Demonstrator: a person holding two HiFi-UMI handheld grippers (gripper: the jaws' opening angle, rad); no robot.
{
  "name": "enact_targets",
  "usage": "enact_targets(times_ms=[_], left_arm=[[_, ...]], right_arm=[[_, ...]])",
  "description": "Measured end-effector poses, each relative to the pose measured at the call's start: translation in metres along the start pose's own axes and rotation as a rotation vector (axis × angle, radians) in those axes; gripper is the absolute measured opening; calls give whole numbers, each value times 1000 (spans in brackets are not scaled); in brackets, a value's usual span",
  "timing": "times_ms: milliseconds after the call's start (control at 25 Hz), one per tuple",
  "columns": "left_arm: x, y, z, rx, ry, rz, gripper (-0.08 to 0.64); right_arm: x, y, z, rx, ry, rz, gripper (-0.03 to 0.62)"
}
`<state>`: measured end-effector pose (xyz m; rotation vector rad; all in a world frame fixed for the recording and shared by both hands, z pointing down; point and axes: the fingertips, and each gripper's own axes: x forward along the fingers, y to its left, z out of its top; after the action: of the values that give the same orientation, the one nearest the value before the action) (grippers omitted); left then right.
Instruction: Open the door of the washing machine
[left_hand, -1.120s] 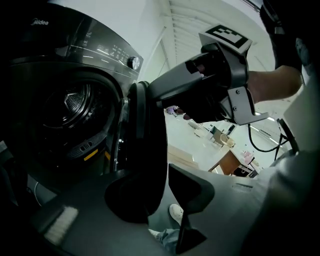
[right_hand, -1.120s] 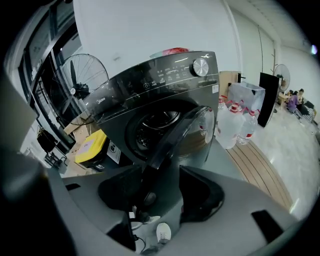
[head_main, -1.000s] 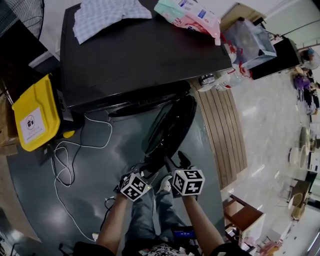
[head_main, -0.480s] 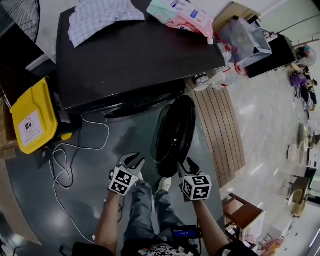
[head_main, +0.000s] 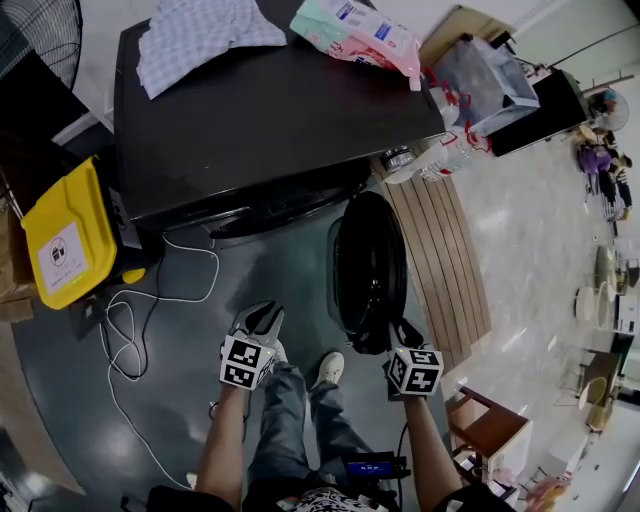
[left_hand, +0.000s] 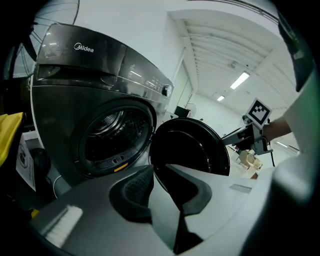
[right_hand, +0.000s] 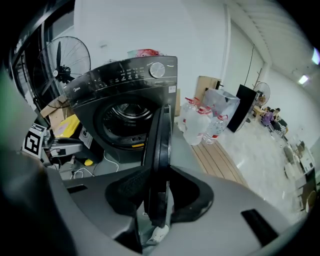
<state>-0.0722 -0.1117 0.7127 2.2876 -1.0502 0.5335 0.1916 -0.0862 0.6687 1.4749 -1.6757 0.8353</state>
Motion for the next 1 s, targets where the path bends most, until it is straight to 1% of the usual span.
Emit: enact_targets(times_ms=[160, 280, 320, 360, 400, 480, 560, 640, 720, 800, 920, 1000], left_arm=[[-10, 4, 13, -50, -53, 45, 69], [-21, 2, 25, -76, -96, 78, 67], [-27, -1, 30, -82, -112, 90, 65], [-34, -4, 37, -89, -133, 103, 63], [-42, -8, 45, -97, -159, 118, 61], [-60, -16, 67, -112, -227, 156, 55], [-82, -28, 91, -117, -297, 204, 34], [-110, -50, 111, -130, -368, 246, 11], [-141, -82, 127, -160, -449, 258, 2], [-170, -120, 139, -179, -500, 273, 2], [-206, -179, 140, -199, -492, 314, 2], [-226, -216, 141, -203, -485, 325, 2]], right_arm=[[-2, -16, 2, 37, -11, -2, 112], [-18, -22, 12, 61, -69, -19, 97], [-26, -21, 17, 74, -94, -11, 83], [-35, -18, 22, 90, -122, 12, 51], [-44, -13, 28, 108, -151, 51, 4], [-64, 3, 43, 132, -219, 164, 3], [-87, 20, 56, 113, -286, 269, 3], [-119, 33, 62, 58, -345, 341, 3], [-159, 40, 62, 7, -408, 392, 3], [-199, 39, 58, -19, -469, 426, 3], [-256, 30, 42, -36, -528, 461, 3], [-288, 28, 33, -79, -563, 476, 3]])
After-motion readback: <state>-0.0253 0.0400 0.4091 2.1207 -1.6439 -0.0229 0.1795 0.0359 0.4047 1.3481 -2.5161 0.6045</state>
